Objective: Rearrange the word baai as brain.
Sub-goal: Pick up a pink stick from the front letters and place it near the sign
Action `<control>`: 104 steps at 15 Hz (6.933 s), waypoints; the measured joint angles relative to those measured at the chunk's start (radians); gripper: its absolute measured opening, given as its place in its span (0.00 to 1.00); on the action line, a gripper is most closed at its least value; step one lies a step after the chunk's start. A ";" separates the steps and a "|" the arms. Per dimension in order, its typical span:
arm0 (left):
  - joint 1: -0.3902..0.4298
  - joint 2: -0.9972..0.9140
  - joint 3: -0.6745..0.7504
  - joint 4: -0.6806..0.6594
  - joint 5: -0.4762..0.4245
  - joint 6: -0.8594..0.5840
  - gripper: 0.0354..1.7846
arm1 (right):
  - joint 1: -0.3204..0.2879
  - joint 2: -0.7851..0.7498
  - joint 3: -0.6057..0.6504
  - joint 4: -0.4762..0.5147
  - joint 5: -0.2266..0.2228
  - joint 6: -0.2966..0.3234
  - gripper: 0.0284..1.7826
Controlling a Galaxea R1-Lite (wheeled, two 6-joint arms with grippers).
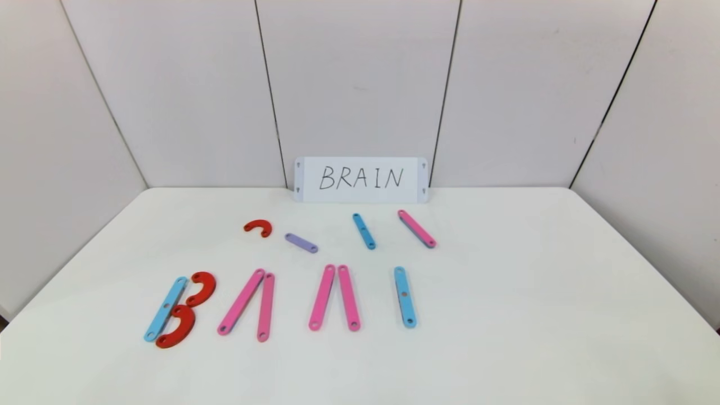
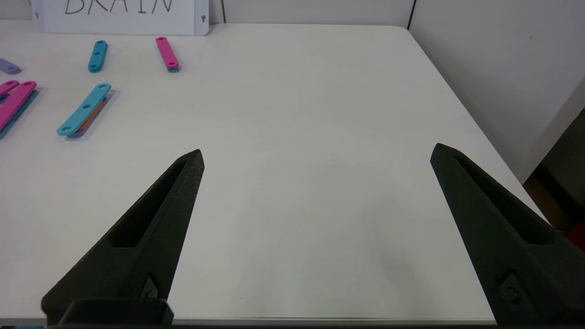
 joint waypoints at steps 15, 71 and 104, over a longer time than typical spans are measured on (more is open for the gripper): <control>0.000 0.000 0.006 -0.011 0.015 -0.022 0.97 | 0.000 0.000 0.000 0.000 0.000 -0.004 0.97; -0.063 1.636 -1.325 0.491 -0.186 -0.095 0.97 | 0.317 1.681 -1.340 0.346 0.143 -0.004 0.97; -0.305 1.959 -1.349 0.644 0.134 -0.141 0.97 | 0.311 1.758 -1.422 0.358 0.131 -0.019 0.97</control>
